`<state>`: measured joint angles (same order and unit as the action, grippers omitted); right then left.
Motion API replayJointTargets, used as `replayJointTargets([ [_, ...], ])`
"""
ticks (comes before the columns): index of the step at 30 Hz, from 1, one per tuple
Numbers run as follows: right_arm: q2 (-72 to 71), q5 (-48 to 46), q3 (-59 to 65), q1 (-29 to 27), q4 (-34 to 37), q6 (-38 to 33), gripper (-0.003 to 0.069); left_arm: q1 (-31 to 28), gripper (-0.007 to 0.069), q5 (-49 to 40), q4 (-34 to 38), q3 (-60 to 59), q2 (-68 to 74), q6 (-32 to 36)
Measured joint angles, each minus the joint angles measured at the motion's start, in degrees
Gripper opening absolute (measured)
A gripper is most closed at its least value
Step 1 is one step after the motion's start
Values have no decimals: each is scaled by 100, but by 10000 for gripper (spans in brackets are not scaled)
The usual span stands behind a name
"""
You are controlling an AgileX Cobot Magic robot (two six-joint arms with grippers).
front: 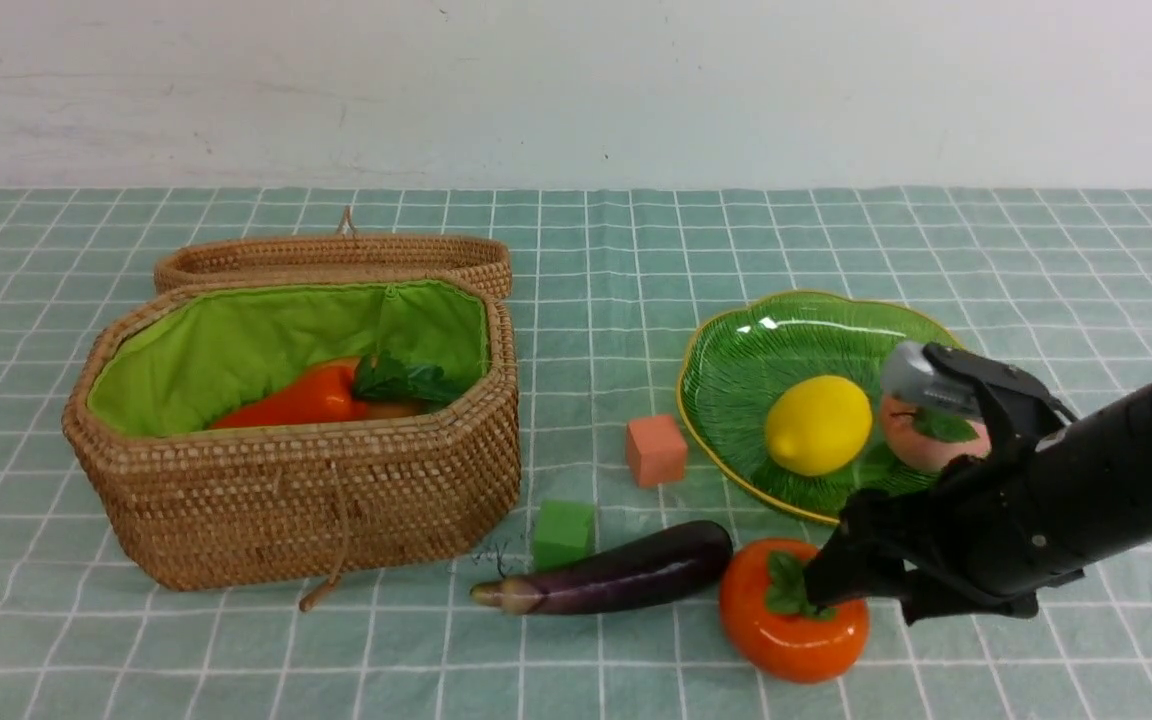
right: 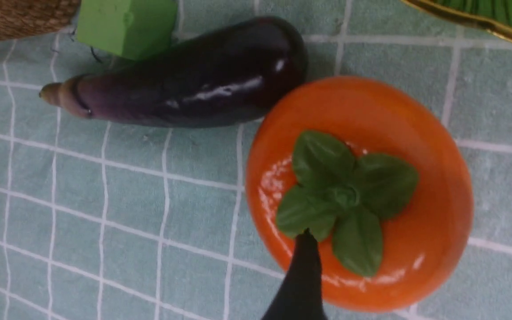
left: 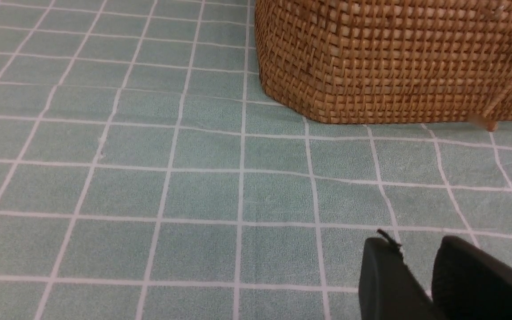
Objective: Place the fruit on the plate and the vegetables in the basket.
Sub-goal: Grab a tomato with your right arm and place it on the plate on the right.
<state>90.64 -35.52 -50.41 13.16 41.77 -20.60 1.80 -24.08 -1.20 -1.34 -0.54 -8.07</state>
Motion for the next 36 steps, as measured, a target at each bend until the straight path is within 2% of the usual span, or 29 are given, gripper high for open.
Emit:
replayJointTargets([
  [10,658,159,-34,0,516,-355,577,0,167,0,0,0,0,0],
  [14,658,93,-34,0,691,-557,489,0,169,0,0,0,0,0],
  [15,647,67,-34,0,769,-689,443,0,171,0,0,0,0,0],
  [19,641,-30,-34,-6,878,-887,444,0,176,0,0,0,0,0],
  [36,-268,-364,-216,-42,853,-701,444,0,183,0,0,0,0,0],
])
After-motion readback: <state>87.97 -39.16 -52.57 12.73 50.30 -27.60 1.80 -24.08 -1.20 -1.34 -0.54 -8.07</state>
